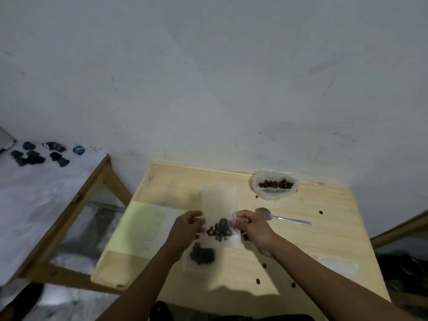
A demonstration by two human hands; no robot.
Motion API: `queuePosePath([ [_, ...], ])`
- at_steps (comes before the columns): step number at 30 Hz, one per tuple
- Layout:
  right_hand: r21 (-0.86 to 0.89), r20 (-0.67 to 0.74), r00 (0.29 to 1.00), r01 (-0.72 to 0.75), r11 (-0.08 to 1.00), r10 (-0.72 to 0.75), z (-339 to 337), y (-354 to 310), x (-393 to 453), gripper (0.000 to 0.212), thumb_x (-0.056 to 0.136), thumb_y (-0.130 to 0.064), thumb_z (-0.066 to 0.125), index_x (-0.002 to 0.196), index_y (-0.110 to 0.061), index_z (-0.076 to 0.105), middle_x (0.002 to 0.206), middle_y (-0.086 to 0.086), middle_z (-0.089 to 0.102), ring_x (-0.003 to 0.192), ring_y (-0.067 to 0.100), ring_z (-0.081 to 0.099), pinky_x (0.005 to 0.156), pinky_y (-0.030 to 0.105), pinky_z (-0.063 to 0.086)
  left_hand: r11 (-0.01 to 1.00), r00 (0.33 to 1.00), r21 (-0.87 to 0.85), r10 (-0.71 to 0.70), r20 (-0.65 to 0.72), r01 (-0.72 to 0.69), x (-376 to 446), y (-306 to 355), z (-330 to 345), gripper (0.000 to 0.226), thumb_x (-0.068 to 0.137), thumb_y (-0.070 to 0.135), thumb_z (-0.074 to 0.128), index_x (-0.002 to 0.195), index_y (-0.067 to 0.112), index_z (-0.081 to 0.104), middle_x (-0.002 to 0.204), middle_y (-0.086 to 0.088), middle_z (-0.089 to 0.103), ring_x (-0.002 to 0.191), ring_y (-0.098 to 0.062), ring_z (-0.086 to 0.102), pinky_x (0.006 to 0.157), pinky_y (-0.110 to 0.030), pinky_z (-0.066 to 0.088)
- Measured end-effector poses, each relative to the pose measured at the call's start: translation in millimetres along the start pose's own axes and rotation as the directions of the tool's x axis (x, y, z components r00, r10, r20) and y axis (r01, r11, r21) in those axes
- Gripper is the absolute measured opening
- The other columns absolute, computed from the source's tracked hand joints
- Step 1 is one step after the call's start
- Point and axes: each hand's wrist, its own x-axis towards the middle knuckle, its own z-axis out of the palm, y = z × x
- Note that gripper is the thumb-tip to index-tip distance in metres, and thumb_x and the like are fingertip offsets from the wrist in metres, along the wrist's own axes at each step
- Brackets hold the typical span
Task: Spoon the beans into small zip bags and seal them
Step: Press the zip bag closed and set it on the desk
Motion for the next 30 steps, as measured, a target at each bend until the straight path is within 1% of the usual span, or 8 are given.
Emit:
queuePosePath([
  [6, -0.298, -0.026, 0.994, -0.113, 0.948, 0.110, 28.0, 51.6, 8.4, 0.034, 0.090, -0.006, 0.063, 0.120, -0.016, 0.053, 0.086, 0.016, 0.065, 0.064, 0.024, 0.064, 0.058, 0.041, 0.059, 0.944, 0.996, 0.329, -0.003, -0.090, 0.033, -20.7, -38.8, 0.0, 0.051, 0.092, 0.023, 0.064, 0.141, 0.015, 0.050, 0.128, -0.006, 0.058, 0.112, -0.020, 0.057, 0.086, -0.025, 0.046],
  [9, -0.489, 0.095, 0.990, -0.047, 0.871, 0.107, 41.6, 59.4, 11.1, 0.037, 0.088, -0.007, 0.059, 0.121, -0.021, 0.050, 0.079, 0.003, 0.061, 0.063, 0.019, 0.058, 0.055, 0.030, 0.051, 0.917, 0.997, 0.396, -0.026, -0.067, 0.050, -22.4, -44.1, -0.6, 0.060, 0.090, 0.019, 0.065, 0.145, 0.011, 0.042, 0.131, -0.012, 0.054, 0.110, -0.021, 0.054, 0.087, -0.026, 0.043],
  [12, -0.658, 0.143, 0.987, 0.040, 0.752, 0.072, 50.4, 62.1, 14.9, 0.042, 0.084, -0.017, 0.065, 0.122, -0.014, 0.048, 0.095, 0.002, 0.060, 0.075, 0.018, 0.058, 0.050, 0.015, 0.039, 0.824, 0.997, 0.562, -0.066, -0.035, 0.074, -16.8, -53.6, -3.3, 0.074, 0.085, 0.035, 0.065, 0.149, 0.015, 0.034, 0.132, -0.014, 0.048, 0.120, -0.032, 0.051, 0.098, -0.037, 0.046],
  [15, -0.750, 0.092, 0.993, 0.020, 0.661, 0.075, 55.5, 69.3, 20.6, 0.043, 0.083, -0.025, 0.064, 0.118, -0.011, 0.043, 0.111, 0.014, 0.059, 0.090, 0.028, 0.063, 0.058, 0.026, 0.046, 0.731, 0.992, 0.672, -0.120, -0.046, 0.120, -14.1, -57.1, -1.6, 0.074, 0.089, 0.038, 0.062, 0.150, 0.011, 0.029, 0.141, -0.015, 0.036, 0.129, -0.036, 0.039, 0.100, -0.039, 0.041],
  [19, -0.771, 0.077, 0.994, 0.013, 0.637, 0.074, 56.5, 72.8, 20.5, 0.049, 0.083, -0.025, 0.062, 0.122, -0.008, 0.039, 0.114, 0.016, 0.056, 0.097, 0.032, 0.062, 0.066, 0.033, 0.045, 0.704, 0.993, 0.703, -0.118, -0.026, 0.102, -10.0, -56.2, -1.8, 0.073, 0.090, 0.039, 0.060, 0.148, 0.011, 0.026, 0.141, -0.017, 0.035, 0.127, -0.037, 0.039, 0.099, -0.040, 0.043],
  [23, -0.736, 0.068, 0.997, 0.069, 0.674, -0.029, 34.4, 58.4, 5.5, 0.034, 0.085, -0.029, 0.064, 0.105, -0.013, 0.042, 0.086, 0.005, 0.059, 0.074, 0.019, 0.055, 0.067, 0.035, 0.046, 0.749, 0.995, 0.656, -0.060, -0.076, 0.095, -8.5, -50.3, -2.7, 0.078, 0.092, 0.040, 0.056, 0.153, 0.015, 0.015, 0.142, -0.017, 0.034, 0.128, -0.038, 0.037, 0.101, -0.043, 0.039],
  [28, -0.639, -0.118, 0.984, 0.028, 0.769, -0.134, -29.4, 35.0, -20.4, 0.042, 0.091, -0.017, 0.061, 0.131, -0.015, 0.051, 0.080, 0.005, 0.059, 0.070, 0.014, 0.052, 0.062, 0.016, 0.040, 0.805, 0.965, 0.581, 0.233, -0.122, -0.121, -2.1, -20.4, 28.4, 0.055, 0.092, 0.022, 0.057, 0.144, 0.018, 0.040, 0.129, -0.010, 0.048, 0.115, -0.028, 0.050, 0.097, -0.038, 0.043],
  [30, -0.645, -0.201, 0.964, 0.002, 0.764, -0.172, -61.5, 30.7, -29.9, 0.047, 0.090, -0.016, 0.060, 0.136, -0.016, 0.052, 0.085, 0.008, 0.066, 0.074, 0.017, 0.059, 0.069, 0.024, 0.044, 0.845, 0.969, 0.504, 0.241, -0.059, -0.179, 2.5, -3.3, 55.3, 0.046, 0.091, 0.020, 0.059, 0.136, 0.018, 0.049, 0.118, -0.006, 0.057, 0.104, -0.023, 0.058, 0.092, -0.033, 0.047],
])
